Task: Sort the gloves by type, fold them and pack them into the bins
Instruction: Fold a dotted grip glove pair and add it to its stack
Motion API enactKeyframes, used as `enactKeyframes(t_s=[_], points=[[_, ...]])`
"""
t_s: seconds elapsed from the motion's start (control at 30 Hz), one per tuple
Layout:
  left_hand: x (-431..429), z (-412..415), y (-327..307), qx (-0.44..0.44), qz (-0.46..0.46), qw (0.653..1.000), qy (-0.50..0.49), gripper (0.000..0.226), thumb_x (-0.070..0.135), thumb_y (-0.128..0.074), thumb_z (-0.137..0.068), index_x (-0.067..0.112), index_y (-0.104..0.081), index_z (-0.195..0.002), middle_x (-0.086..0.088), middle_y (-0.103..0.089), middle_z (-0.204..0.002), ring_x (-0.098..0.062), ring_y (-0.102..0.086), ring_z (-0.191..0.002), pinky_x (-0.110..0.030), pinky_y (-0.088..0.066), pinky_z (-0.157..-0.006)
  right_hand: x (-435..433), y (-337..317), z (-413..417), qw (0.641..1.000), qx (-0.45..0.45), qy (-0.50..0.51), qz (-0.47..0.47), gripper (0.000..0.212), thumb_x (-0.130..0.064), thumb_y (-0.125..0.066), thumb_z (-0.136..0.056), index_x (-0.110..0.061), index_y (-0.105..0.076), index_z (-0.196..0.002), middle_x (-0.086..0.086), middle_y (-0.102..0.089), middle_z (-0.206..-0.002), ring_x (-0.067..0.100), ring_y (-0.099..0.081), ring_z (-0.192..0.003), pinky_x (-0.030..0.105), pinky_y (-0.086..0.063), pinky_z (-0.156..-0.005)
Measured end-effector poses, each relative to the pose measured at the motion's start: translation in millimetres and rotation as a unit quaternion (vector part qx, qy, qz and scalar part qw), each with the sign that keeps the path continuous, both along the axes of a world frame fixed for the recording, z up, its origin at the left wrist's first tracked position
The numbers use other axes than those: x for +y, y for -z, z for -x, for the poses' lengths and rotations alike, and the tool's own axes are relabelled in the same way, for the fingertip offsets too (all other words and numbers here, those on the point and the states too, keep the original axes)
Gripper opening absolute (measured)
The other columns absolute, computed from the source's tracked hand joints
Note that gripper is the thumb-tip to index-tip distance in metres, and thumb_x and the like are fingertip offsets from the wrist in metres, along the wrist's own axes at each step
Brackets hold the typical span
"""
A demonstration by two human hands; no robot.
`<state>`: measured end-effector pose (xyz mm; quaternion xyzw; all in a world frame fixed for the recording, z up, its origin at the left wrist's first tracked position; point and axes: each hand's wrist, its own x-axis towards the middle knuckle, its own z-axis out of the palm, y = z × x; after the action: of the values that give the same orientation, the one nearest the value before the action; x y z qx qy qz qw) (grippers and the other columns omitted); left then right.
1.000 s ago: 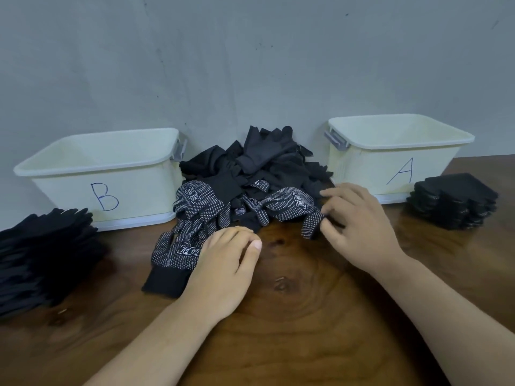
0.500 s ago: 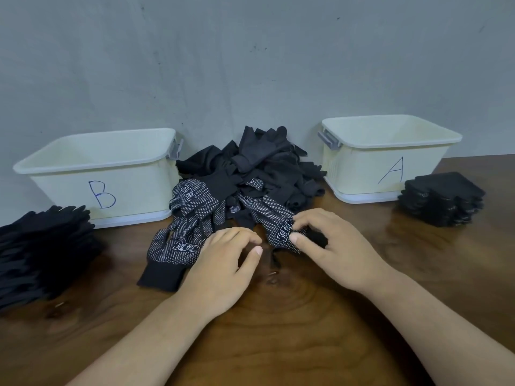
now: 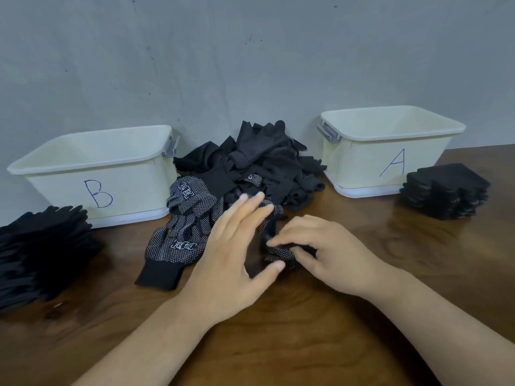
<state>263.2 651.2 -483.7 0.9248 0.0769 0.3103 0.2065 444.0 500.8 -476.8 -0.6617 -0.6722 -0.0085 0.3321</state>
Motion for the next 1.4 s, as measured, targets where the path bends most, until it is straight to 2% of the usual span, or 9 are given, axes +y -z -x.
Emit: enactKeyframes(t_s=[0.13,0.3,0.43,0.63,0.7,0.87,1.07,1.2,1.4], points=[[-7,2,0,-0.024,0.061,0.998,0.01,0.089,0.046,-0.087,-0.083,0.04,-0.038,-0.157,0.032,-0.052,-0.148,0.003,-0.039,-0.149,-0.049,-0.023,-0.13,-7,-19,12,0.982,0.172,-0.019,-0.074,0.047,0.006,-0.079,-0.09,-0.023,-0.077,-0.127,-0.012,-0.079,-0.109,0.01,-0.073,-0.108,0.023,-0.053,-0.102],[-4,1,0,-0.089,0.421,0.899,0.082,0.048,0.019,-0.088,-0.085,0.028,-0.066,-0.127,-0.012,-0.074,-0.094,-0.025,-0.074,-0.088,-0.041,-0.061,-0.084,-3,-28,4,0.858,0.499,-0.013,-0.12,0.062,-0.003,-0.084,-0.078,-0.019,-0.067,-0.135,0.005,-0.078,-0.106,0.02,-0.072,-0.109,0.036,-0.059,-0.098],[5,-7,-1,-0.059,0.574,0.816,0.038,0.055,0.02,-0.087,-0.084,0.023,-0.063,-0.133,-0.009,-0.073,-0.115,-0.021,-0.072,-0.092,-0.037,-0.059,-0.063,-3,-11,-15,0.89,0.446,0.094,0.021,0.056,-0.006,-0.086,-0.085,-0.03,-0.069,-0.133,-0.002,-0.079,-0.115,0.017,-0.072,-0.118,0.049,-0.051,-0.114],[16,3,-1,-0.028,0.256,0.961,-0.104,0.017,0.038,-0.068,-0.099,0.037,-0.069,-0.116,0.016,-0.071,-0.106,-0.005,-0.065,-0.093,-0.025,-0.049,-0.082,-13,-28,-15,0.938,0.338,0.044,0.057,0.063,-0.009,-0.085,-0.089,-0.038,-0.061,-0.14,-0.011,-0.077,-0.124,0.007,-0.063,-0.128,0.041,-0.038,-0.122],[16,7,-4,-0.036,0.152,0.986,-0.067,0.033,0.051,-0.061,-0.099,0.04,-0.066,-0.129,0.023,-0.064,-0.127,-0.004,-0.058,-0.123,-0.027,-0.045,-0.101,-17,-35,-7,0.953,0.299,-0.013,0.05,0.07,-0.002,-0.083,-0.089,-0.035,-0.057,-0.146,-0.008,-0.075,-0.128,0.012,-0.066,-0.119,0.036,-0.045,-0.115],[0,5,-5,0.049,0.403,0.894,0.189,0.051,0.032,-0.069,-0.098,0.022,-0.057,-0.147,-0.007,-0.069,-0.139,-0.026,-0.063,-0.132,-0.045,-0.048,-0.114,-18,-39,1,0.939,0.337,-0.072,0.005,0.08,0.009,-0.079,-0.087,-0.028,-0.05,-0.153,0.0,-0.071,-0.133,0.015,-0.069,-0.112,0.03,-0.051,-0.107],[10,-5,-2,-0.012,0.562,0.824,0.075,0.044,0.009,-0.082,-0.091,0.02,-0.066,-0.13,-0.008,-0.071,-0.103,-0.026,-0.067,-0.093,-0.035,-0.058,-0.085,-10,-16,-31,0.908,0.414,0.06,0.024,0.068,0.003,-0.08,-0.088,-0.035,-0.062,-0.141,-0.005,-0.077,-0.124,0.012,-0.066,-0.127,0.038,-0.048,-0.115],[19,-5,10,0.003,0.305,0.944,-0.123,0.035,0.028,-0.078,-0.094,0.038,-0.062,-0.124,0.015,-0.067,-0.119,-0.003,-0.067,-0.102,-0.025,-0.054,-0.086,-9,6,-43,0.971,0.128,0.183,0.087,0.058,-0.013,-0.082,-0.092,-0.05,-0.063,-0.132,-0.023,-0.066,-0.13,0.007,-0.06,-0.124,0.034,-0.047,-0.114],[5,2,8,0.076,-0.018,0.997,0.021,0.013,0.046,-0.061,-0.103,0.039,-0.072,-0.1,0.024,-0.063,-0.106,-0.007,-0.055,-0.109,-0.031,-0.041,-0.101,-11,2,-38,0.991,0.011,0.053,0.122,0.033,-0.005,-0.074,-0.094,-0.036,-0.081,-0.104,-0.023,-0.072,-0.114,0.0,-0.065,-0.112,0.027,-0.051,-0.102]])
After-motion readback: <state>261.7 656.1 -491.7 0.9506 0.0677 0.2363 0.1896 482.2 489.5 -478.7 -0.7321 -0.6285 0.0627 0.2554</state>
